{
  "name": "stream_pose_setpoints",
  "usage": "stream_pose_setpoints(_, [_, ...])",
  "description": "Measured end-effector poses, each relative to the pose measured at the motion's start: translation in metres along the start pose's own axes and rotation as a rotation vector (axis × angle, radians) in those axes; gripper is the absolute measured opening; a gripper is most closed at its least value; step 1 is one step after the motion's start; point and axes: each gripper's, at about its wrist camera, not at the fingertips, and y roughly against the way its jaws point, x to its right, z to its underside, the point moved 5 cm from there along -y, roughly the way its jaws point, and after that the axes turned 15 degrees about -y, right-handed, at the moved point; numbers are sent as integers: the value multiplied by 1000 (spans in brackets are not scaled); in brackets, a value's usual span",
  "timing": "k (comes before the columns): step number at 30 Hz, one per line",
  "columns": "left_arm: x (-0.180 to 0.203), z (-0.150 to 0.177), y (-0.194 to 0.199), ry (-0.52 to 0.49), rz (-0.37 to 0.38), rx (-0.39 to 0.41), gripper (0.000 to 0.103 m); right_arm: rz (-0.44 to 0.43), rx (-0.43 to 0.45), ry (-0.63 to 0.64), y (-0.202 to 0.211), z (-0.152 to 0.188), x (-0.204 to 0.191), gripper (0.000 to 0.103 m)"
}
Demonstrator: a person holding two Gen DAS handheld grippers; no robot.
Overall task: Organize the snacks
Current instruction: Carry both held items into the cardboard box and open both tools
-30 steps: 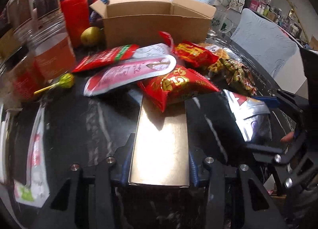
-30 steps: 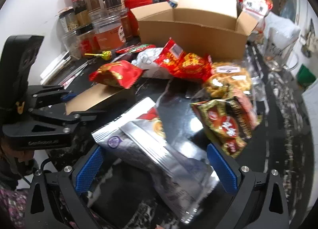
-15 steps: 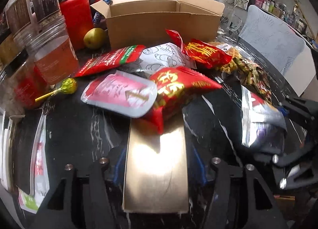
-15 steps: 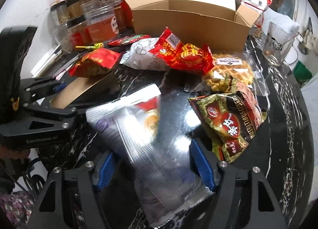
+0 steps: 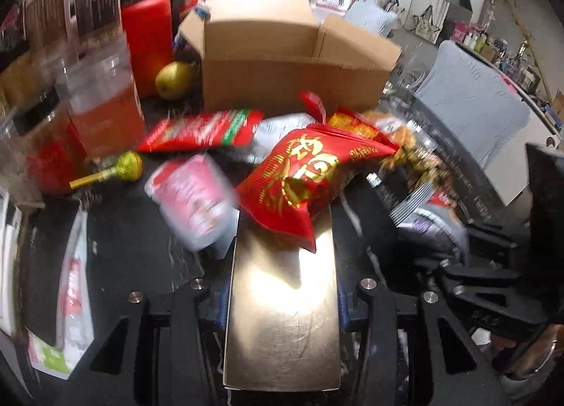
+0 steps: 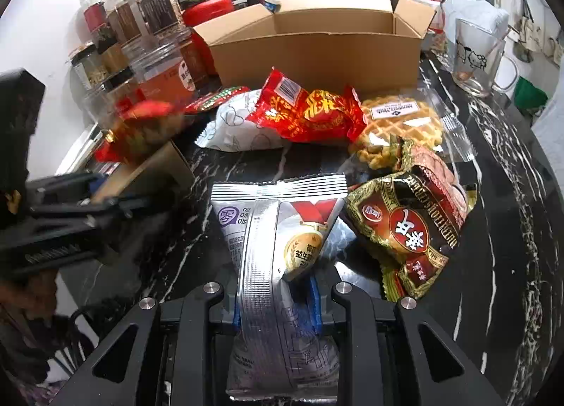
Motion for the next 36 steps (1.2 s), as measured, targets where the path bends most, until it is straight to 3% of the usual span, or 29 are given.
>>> stream_pose_setpoints(6, [2,-22,19,-22,0,72,43,-32,47,-5,18,-14,-6,27])
stream_pose_setpoints(11, [3,-38,28,-82,-98,127,43,-22,111,8,34,-33,-9,27])
stream_pose_setpoints(36, [-32,-131,44,-103,-138,245,43,-28,226,70,56,-129,-19,27])
